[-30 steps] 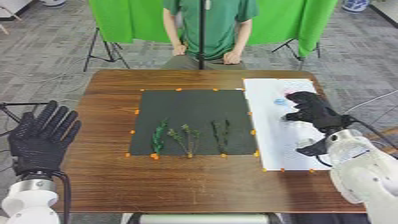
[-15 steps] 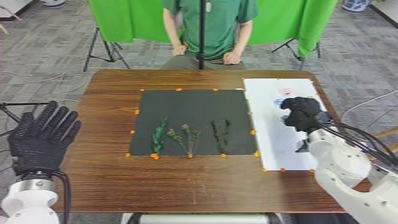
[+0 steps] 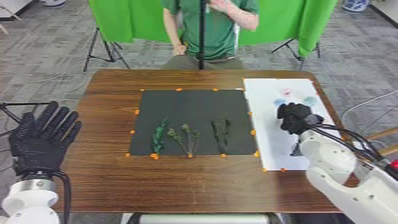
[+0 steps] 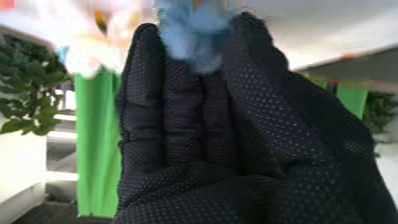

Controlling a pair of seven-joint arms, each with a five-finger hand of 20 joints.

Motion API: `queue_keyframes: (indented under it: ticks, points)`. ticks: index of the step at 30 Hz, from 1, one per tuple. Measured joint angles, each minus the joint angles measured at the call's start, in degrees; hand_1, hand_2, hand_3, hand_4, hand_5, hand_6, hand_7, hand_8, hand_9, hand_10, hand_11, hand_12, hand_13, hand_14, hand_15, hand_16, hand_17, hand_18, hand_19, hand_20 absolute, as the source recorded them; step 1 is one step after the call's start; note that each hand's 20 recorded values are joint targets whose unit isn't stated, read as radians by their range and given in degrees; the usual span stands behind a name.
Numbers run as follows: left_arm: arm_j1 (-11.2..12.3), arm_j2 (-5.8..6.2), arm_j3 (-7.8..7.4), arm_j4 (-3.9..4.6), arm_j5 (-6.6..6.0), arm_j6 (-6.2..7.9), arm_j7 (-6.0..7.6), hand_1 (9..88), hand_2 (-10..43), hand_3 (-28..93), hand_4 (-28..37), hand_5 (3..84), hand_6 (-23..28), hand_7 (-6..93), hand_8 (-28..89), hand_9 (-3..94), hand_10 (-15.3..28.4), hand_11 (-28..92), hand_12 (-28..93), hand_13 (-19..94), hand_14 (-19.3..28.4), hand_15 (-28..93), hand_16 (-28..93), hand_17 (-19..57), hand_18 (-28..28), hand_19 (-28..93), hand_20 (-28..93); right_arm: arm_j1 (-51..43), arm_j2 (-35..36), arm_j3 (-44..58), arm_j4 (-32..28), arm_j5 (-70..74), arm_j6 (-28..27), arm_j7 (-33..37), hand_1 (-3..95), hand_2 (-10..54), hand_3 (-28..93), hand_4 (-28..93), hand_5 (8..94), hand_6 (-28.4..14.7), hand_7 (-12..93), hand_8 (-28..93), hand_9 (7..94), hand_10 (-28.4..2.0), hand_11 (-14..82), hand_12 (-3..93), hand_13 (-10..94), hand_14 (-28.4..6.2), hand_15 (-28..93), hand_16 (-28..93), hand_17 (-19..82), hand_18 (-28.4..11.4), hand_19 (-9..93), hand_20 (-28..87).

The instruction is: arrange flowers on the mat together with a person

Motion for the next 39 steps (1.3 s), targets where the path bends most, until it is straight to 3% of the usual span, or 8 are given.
queue_keyframes:
  ticks: [2, 4, 14, 21, 29, 35, 39]
  points:
    - [0.0, 0.0, 0.01, 0.01, 0.0, 0.0, -0.03, 24.2, 14.5, 76, -28.3, 44.6, 8.6, 13.2, -9, 37.3, 15.4, 20, 10, 27, 16.1, 35, -6, -6.6, 15.5, 38, 14, 0.2, -0.3, -0.4, 0.4, 0.1, -0.1, 0.3, 68.5, -9.5, 67, -28, 56.5, 0.8, 29, -15, 62.1, -8.7, 23.0, 30.9, 61, -1.7, 35, 49, 34, -5.3, 86, 13]
    - [0.0, -0.04, 0.04, 0.01, -0.01, 0.0, -0.05, 24.2, 14.5, 76, -28.3, 44.6, 8.6, 13.2, -9, 37.3, 15.4, 20, 10, 27, 16.1, 35, -6, -6.7, 15.5, 38, 14, 0.4, -0.5, -0.7, 0.5, 0.1, 0.5, 0.8, 70.4, -9.5, 68, -28, 58.2, 1.3, 31, -15, 67.4, -7.3, 15.0, 41.5, 63, -1.1, 36, 53, 34, -4.9, 92, 12]
    - [0.0, -0.04, 0.04, 0.01, -0.04, 0.04, -0.14, 24.1, 14.5, 76, -28.3, 44.6, 8.6, 13.3, -9, 37.3, 15.4, 20, 10, 27, 16.1, 35, -7, -6.7, 15.5, 38, 14, -1.7, -0.3, -1.0, 0.6, 0.9, 10.1, 1.4, 72.4, -9.5, 67, -28, 60.6, 1.0, 35, -5, 72.0, -7.5, 13.5, 46.2, 68, -0.3, 34, 59, 36, -5.5, 93, 16]
    - [0.0, -0.04, 0.03, 0.01, -0.1, 0.11, -0.15, 24.1, 14.5, 76, -28.3, 44.7, 8.7, 13.3, -9, 37.3, 15.5, 20, 10, 27, 16.1, 35, -7, -6.7, 15.5, 38, 14, -1.0, 0.7, -2.8, -5.4, 4.2, 16.0, -1.8, 71.9, -9.5, 68, -27, 60.2, 0.7, 37, -2, 71.8, -8.1, 13.4, 47.1, 68, -0.8, 34, 60, 36, -5.2, 93, 15]
    - [0.0, 0.07, 0.22, 0.03, -0.77, 0.19, 0.17, 24.2, 14.6, 76, -28.3, 44.7, 8.7, 13.3, -9, 37.4, 15.5, 20, 10, 27, 16.1, 35, -7, -6.7, 15.5, 38, 14, 14.4, -3.7, -18.0, -6.0, 8.7, 17.6, -11.3, 71.6, -9.5, 68, -27, 59.7, 0.7, 37, 0, 71.4, -8.3, 13.8, 47.6, 67, -0.8, 34, 60, 36, -4.9, 93, 15]
    - [-0.3, 0.15, 1.08, 0.77, -3.53, 0.48, 0.69, 24.1, 14.7, 76, -28.3, 44.8, 8.7, 13.3, -9, 37.4, 15.6, 20, 10, 27, 16.1, 35, -7, -6.6, 15.4, 38, 14, 24.5, -14.0, -26.1, -0.6, 13.1, 14.5, -18.3, 71.0, -9.5, 69, -27, 58.7, 0.5, 39, 1, 70.6, -8.1, 14.5, 48.2, 67, -0.7, 34, 59, 35, -4.7, 93, 14]
    - [-0.8, 0.47, 2.06, 1.08, -3.1, 1.0, 0.58, 24.1, 14.8, 76, -28.3, 44.9, 8.8, 13.4, -9, 37.4, 15.7, 20, 10, 27, 16.2, 35, -7, -6.4, 15.4, 38, 14, 30.8, -20.7, -33.8, 4.6, 12.3, 14.2, -18.2, 70.8, -9.5, 70, -27, 58.4, 0.6, 40, 1, 70.4, -8.1, 14.8, 48.2, 67, -0.6, 34, 59, 35, -4.8, 93, 14]
